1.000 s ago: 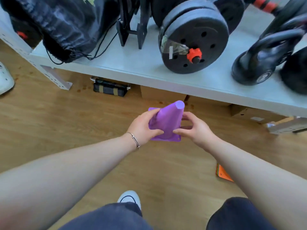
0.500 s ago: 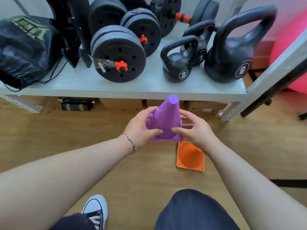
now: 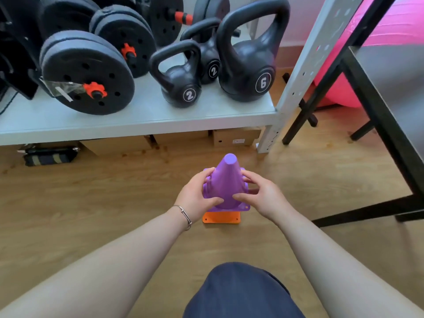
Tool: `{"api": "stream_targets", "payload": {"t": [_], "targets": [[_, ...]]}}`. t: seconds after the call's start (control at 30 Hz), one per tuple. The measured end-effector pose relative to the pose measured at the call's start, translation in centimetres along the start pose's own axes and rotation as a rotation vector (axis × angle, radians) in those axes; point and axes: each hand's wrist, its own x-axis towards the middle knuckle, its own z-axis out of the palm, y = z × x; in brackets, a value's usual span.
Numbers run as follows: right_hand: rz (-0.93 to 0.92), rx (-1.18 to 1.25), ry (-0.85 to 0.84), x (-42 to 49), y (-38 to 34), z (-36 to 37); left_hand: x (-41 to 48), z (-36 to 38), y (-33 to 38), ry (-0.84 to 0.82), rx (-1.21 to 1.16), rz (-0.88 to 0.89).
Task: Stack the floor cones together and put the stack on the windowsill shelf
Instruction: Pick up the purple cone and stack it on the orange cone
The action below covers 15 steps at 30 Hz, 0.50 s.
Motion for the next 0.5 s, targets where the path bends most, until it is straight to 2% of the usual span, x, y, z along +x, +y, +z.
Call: {"api": "stream_targets", "payload": {"t": [0.5], "targets": [[0.133, 0.139, -0.026, 1.7, 9.0, 4.9, 1.8, 4.9, -7.4, -0.060, 0.119, -0.093]]}}
